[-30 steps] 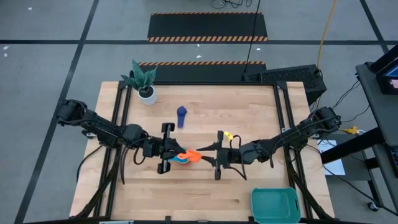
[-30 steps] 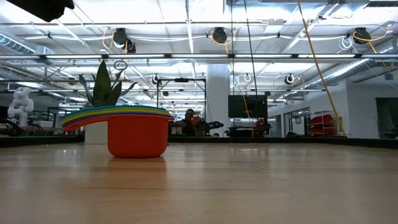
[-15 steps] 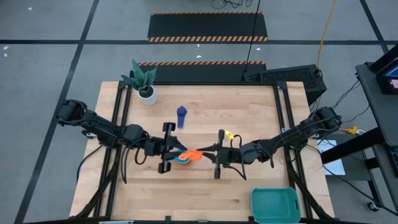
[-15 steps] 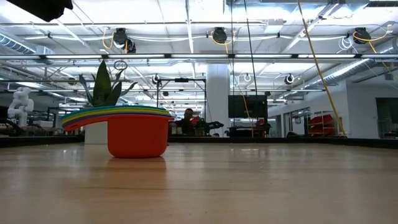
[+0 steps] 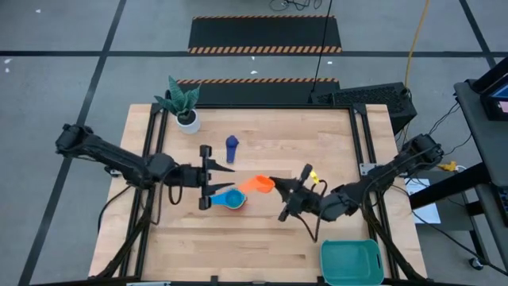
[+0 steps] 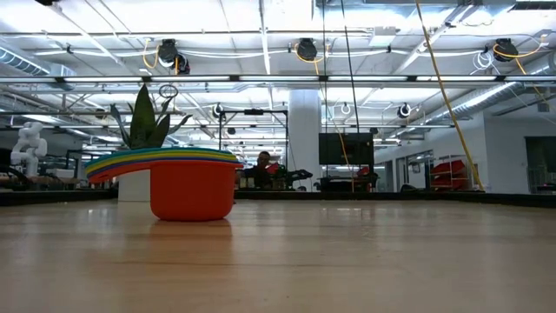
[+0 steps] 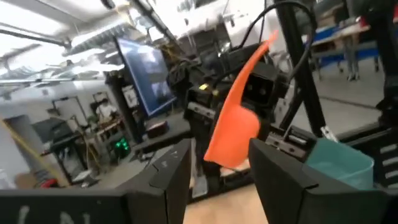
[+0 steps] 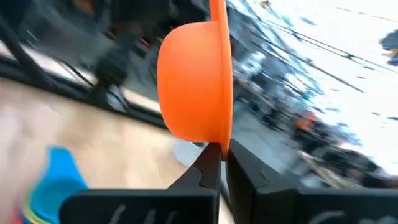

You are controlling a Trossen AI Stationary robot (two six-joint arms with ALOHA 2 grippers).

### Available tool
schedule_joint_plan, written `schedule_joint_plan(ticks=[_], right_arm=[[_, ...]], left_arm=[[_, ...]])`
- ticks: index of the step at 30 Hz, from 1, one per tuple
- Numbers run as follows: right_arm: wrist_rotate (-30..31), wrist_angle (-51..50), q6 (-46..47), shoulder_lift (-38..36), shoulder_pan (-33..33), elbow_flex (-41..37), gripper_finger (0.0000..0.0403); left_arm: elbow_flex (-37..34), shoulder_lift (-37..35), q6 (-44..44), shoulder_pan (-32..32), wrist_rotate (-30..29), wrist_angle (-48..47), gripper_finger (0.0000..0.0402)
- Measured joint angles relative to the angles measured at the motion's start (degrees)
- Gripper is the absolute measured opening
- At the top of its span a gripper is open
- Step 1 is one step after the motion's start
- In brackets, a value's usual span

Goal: Nest measuring cups in basket
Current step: Stack the orange measuring cup on top of the light blue measuring cup

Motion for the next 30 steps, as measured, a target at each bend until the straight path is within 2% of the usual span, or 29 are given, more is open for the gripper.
schedule_joint_plan(ticks=[5, 9, 11, 16, 19, 24, 30], right_arm=[[6.85, -4.27, -1.08, -0.1, -0.09, 0.0, 0.0001], [6.79, -8.27, 4.71, -0.09, -1.8, 0.0, 0.0001], [6.46, -10.68, 8.0, -0.09, -2.82, 0.0, 0.0001], [-0.69, -16.25, 15.26, -0.05, -5.67, 0.0, 0.0], [-4.99, -17.98, 19.29, -0.05, -7.58, 0.0, 0.0], [-9.8, -21.48, 24.97, -0.05, -9.99, 0.0, 0.0], [-11.84, -23.76, 26.53, -0.05, -10.53, 0.0, 0.0]], left_arm=[[0.0, -4.33, 0.96, -3.49, -8.21, -8.02, 0.0152], [0.0, -4.92, 7.46, -8.11, -19.73, -9.3, 0.0146], [0.0, -4.72, 10.44, -9.87, -23.57, -9.2, 0.0145], [0.37, -4.57, 13.4, -12.27, -27.32, -10.06, 0.0145], [3.23, -3.6, 12.55, -13.2, -28.81, -15.21, 0.0145], [10.61, 2.01, 10.58, -14.69, -36.58, -25.86, 0.0145], [16.92, 9.9, 12.76, -14.42, -42.18, -28.22, 0.0145]])
